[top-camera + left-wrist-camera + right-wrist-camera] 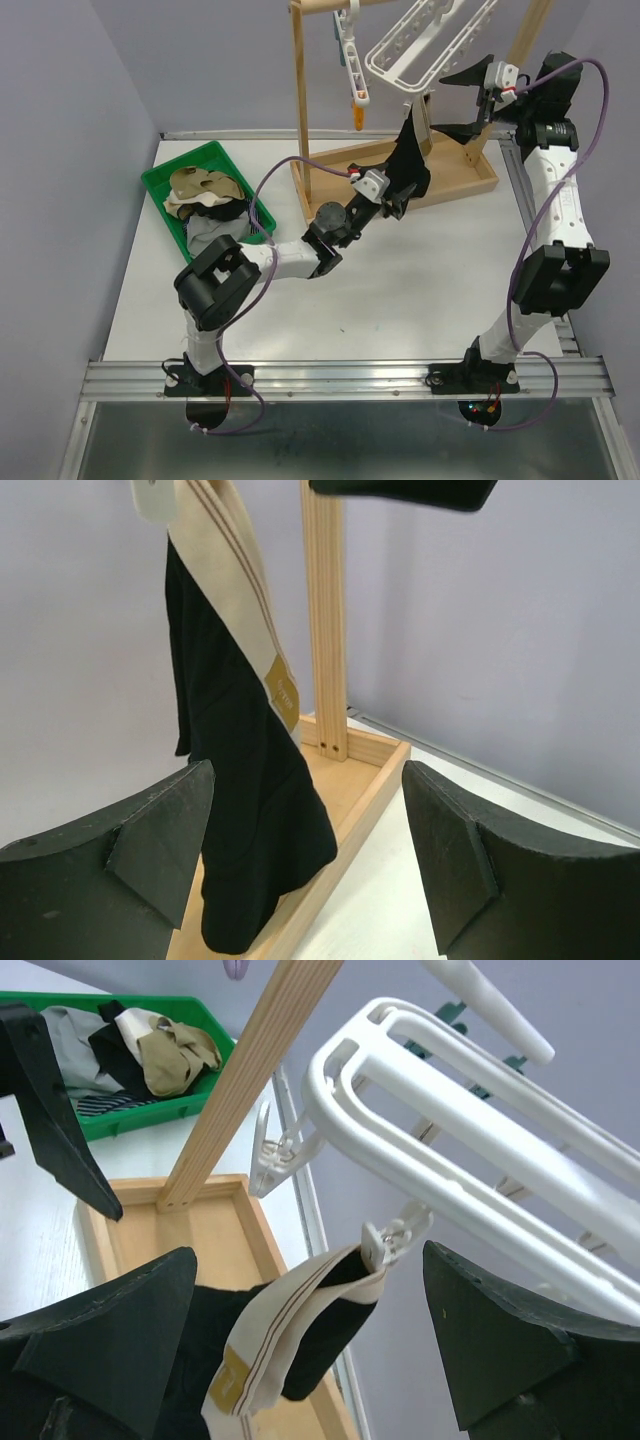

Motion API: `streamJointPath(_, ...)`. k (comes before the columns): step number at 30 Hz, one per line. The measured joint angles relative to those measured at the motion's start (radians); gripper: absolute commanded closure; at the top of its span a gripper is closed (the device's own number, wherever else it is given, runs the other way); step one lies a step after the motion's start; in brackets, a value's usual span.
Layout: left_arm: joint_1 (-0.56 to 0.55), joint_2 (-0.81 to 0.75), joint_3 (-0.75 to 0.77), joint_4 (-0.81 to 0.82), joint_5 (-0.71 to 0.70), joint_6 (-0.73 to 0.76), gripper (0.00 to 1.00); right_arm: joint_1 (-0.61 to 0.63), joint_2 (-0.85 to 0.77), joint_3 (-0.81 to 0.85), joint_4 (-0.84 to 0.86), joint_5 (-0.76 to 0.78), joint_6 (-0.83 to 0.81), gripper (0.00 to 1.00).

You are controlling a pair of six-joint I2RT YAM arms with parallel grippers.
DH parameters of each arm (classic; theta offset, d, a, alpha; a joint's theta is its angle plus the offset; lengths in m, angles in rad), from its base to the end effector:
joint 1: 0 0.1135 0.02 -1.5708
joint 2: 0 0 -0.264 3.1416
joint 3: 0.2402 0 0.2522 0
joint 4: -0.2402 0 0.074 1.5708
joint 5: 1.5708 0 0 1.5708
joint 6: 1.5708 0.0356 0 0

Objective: Remove the underwear clipped to the hanger
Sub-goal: Remove the underwear from the hanger.

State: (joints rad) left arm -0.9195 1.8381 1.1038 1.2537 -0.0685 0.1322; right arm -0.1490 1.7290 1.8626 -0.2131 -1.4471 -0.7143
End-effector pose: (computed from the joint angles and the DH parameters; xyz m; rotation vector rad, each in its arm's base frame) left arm 0.2486 -0.3221 0.3029 0.4842 0.9606 -0.6760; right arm 0.3756 -0.0207 0.4601 -1.3207 0.9111 0.5172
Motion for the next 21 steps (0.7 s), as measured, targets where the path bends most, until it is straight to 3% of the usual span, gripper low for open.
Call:
streamJointPath(8, 0.047, 0.142, 0.095, 0.023, -0.016, -0.084, 0.12, 0.023, 0.013, 0.031, 0.0, 0.061, 0.011, 0.02)
streamJointPath(16, 0.06, 0.338, 0.289, 0.01, -0.069, -0.116, 0.14, 0.019, 0.013, 0.031, -0.004, 0.085, 0.029, 0.02)
streamJointPath(19, 0.067, 0.385, 0.367, -0.005, -0.087, -0.129, 0.19, 0.019, 0.013, 0.031, -0.004, 0.086, 0.032, 0.02)
streamJointPath(21, 0.074, 0.411, 0.418, -0.025, -0.087, -0.14, 0.34, 0.019, 0.013, 0.031, -0.004, 0.087, 0.034, 0.02)
